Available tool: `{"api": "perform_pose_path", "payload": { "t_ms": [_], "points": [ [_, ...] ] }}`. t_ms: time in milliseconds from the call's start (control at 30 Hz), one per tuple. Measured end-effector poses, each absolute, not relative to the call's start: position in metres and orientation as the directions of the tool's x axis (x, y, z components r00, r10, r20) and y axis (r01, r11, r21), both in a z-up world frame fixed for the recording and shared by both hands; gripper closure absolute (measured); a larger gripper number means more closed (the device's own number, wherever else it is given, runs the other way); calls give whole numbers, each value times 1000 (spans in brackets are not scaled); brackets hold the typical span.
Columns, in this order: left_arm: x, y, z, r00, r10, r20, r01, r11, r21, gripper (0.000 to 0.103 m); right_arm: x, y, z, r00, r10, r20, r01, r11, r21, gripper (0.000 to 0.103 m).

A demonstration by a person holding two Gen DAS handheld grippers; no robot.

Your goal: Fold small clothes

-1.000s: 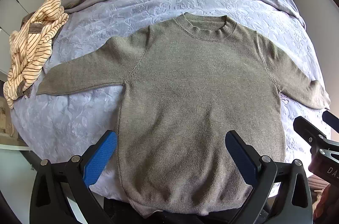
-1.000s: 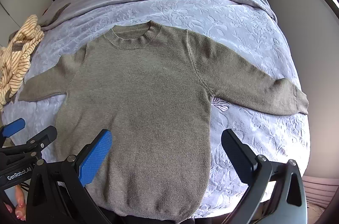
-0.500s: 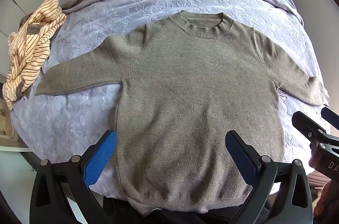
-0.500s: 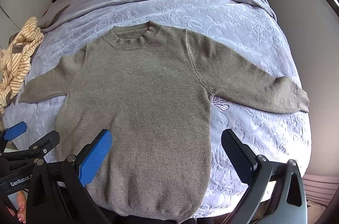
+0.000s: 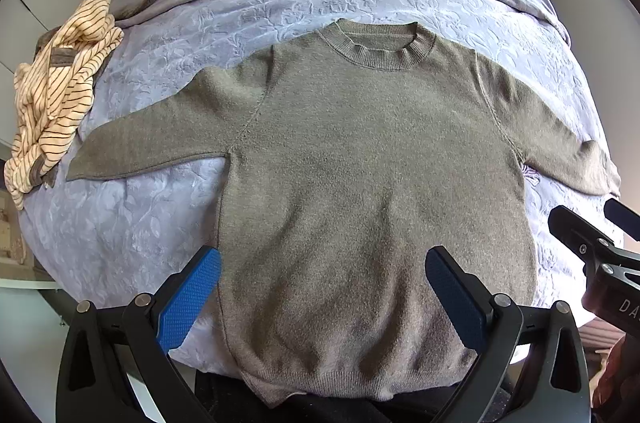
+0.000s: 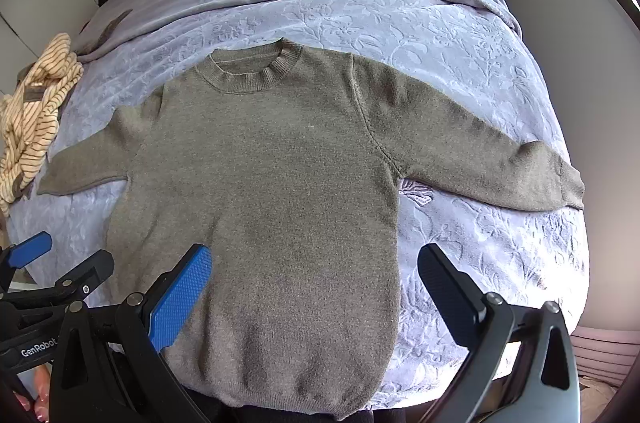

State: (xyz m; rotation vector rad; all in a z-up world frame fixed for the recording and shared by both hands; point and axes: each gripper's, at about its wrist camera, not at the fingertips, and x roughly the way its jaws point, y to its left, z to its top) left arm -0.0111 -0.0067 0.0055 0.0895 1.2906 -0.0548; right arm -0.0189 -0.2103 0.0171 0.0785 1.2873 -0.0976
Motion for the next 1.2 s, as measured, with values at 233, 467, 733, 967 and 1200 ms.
{"api": "perform_pose_path", "payload": {
  "t_ms": [233,467,733,967,1200],
  "points": [
    [-11,-5,4,232,12,-973,91,995,34,1,-20,-208,16,273,-27,-962,116,993,5,0],
    [-12,-6,6,217,-11,-976,99,995,11,1,-20,-207,14,269,-25,-963,112,994,6,0],
    [-11,-5,6,245,0,-970,87,996,22,1,-14,-208,13,265,-20,-964,104,995,8,0],
    [-8,0,7,241,-2,-971,71,997,16,1,-9,-207,11,260,-17,-965,97,995,9,0],
    [-4,3,5,243,-1,-970,71,997,17,1,-6,-208,7,247,-23,-969,105,994,3,0]
  ]
}}
